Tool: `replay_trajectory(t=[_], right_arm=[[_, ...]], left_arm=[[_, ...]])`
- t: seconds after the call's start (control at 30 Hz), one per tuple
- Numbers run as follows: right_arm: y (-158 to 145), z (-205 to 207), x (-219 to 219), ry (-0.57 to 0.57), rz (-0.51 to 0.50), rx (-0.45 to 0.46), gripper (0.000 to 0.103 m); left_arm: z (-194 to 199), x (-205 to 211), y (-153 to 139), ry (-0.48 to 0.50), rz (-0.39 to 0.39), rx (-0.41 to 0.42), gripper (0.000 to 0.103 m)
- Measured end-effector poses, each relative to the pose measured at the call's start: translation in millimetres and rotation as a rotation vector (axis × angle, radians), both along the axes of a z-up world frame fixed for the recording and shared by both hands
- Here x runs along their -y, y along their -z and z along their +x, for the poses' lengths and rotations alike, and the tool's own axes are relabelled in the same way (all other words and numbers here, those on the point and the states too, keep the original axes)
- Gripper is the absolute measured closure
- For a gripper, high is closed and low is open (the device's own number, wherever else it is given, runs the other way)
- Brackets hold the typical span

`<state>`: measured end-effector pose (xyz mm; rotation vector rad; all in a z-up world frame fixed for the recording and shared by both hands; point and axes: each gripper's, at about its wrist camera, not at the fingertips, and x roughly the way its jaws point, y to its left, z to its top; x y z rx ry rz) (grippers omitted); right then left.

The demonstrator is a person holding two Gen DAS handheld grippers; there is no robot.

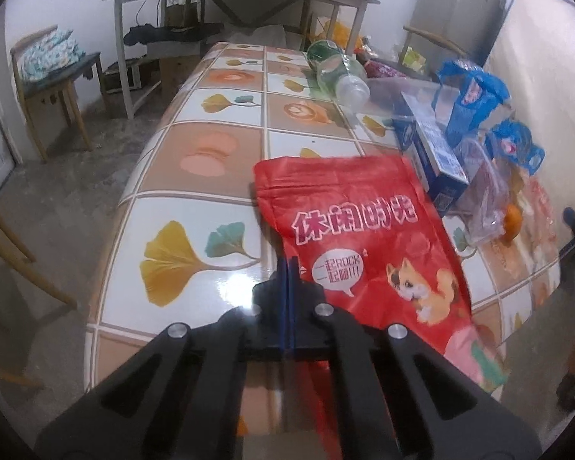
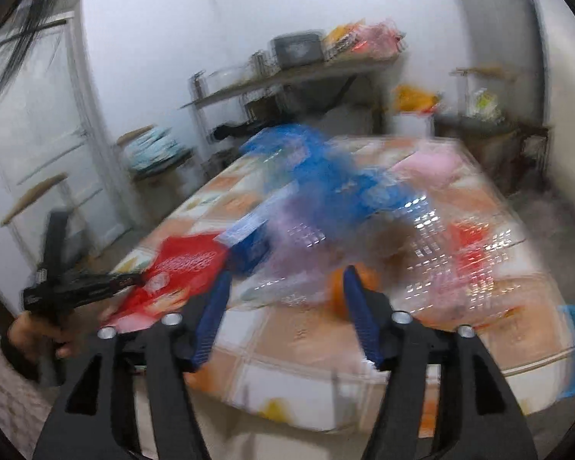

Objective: Collect trash
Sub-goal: 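Grasp the red snack bag with the left tool while the right tool reaches into the clutter, then grasp the pink sponge with the right tool while the left tool holds the red bag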

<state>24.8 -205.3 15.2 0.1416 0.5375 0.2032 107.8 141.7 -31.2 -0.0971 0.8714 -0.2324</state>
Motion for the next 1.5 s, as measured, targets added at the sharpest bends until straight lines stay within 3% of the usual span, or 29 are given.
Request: replay_trajectory(t=[0.1, 0.17, 0.3, 0.43, 0.53, 0.9, 1.07, 1.2, 1.5], right_arm=[[-9, 3, 29, 0.184, -0.085, 0.021, 0.017], [-8, 13, 46, 0.255, -0.113, -0.02, 0.012], [4, 39, 55, 0.26, -0.179, -0.147, 0.011], [7, 44, 36, 0.252, -0.331, -0.139, 0.011], [10, 42, 24, 0.234, -0.364, -0.13, 0.011], [-42, 51, 15, 0.098, -0.244, -0.054, 0.011], [-46, 63, -10, 0.031, -0.313, -0.051, 0.011], [-50, 70, -11, 0.048, -0.322, -0.072, 0.011], [-94, 122, 24, 0.028, -0.15, -0.111, 0.011]], left_arm=[[0, -11, 1, -0.009, -0.061, -0.002, 0.103], [0, -18, 0, -0.014, -0.107, -0.004, 0.103], [-3, -31, -2, -0.02, -0.181, 0.012, 0.103], [-7, -41, -6, -0.026, -0.23, 0.033, 0.103], [-7, -46, -9, -0.024, -0.258, 0.044, 0.103], [-7, -64, -21, 0.004, -0.407, 0.128, 0.103], [-3, -70, -24, 0.0, -0.455, 0.156, 0.103], [0, -79, -26, -0.009, -0.496, 0.193, 0.103], [18, -98, -34, -0.021, -0.588, 0.262, 0.103]])
